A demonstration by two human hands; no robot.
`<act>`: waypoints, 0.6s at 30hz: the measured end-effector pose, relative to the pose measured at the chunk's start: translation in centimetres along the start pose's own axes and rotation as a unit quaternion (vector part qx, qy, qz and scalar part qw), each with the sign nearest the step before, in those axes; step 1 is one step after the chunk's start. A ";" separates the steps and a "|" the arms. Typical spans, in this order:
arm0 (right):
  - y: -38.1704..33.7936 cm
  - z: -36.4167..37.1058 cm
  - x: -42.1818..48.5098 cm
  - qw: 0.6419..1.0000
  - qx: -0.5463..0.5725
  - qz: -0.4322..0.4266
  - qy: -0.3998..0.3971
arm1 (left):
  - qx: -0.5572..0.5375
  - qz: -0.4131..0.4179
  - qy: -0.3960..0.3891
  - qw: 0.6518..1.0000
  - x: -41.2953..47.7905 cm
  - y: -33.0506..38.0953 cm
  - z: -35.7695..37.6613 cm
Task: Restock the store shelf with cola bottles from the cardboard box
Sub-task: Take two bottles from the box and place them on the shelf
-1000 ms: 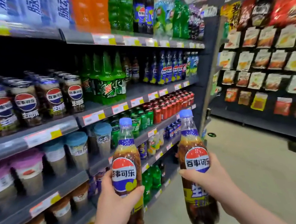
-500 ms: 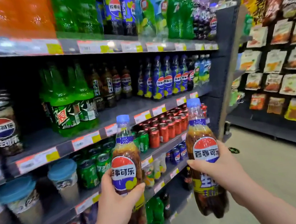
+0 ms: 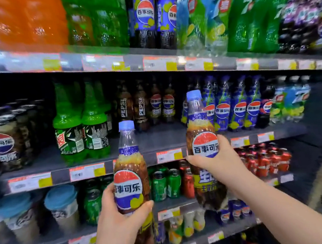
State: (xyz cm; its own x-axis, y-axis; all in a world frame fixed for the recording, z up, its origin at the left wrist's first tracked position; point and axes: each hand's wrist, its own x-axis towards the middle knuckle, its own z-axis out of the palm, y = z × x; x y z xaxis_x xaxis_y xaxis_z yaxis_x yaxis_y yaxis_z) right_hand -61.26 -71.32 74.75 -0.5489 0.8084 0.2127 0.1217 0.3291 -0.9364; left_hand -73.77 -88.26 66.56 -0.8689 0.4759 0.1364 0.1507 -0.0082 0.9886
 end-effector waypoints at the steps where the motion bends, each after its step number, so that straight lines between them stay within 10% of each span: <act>1: -0.1 0.3 1.5 1.000 0.000 -0.012 -0.006 | 0.002 0.009 0.005 1.000 0.7 0.2 0.4; 18: 1.7 6.8 21.8 0.995 0.071 -0.057 -0.036 | -0.001 0.065 0.122 0.990 11.1 1.4 6.6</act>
State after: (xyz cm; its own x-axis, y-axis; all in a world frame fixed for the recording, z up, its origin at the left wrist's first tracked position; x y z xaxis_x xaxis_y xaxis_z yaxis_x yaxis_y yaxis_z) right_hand -78.69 -56.44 75.86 -0.6104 0.7313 0.3045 -0.0607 0.3401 -0.9384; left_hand -80.06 -77.16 69.00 -0.9304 0.2437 0.2739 0.2681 -0.0573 0.9617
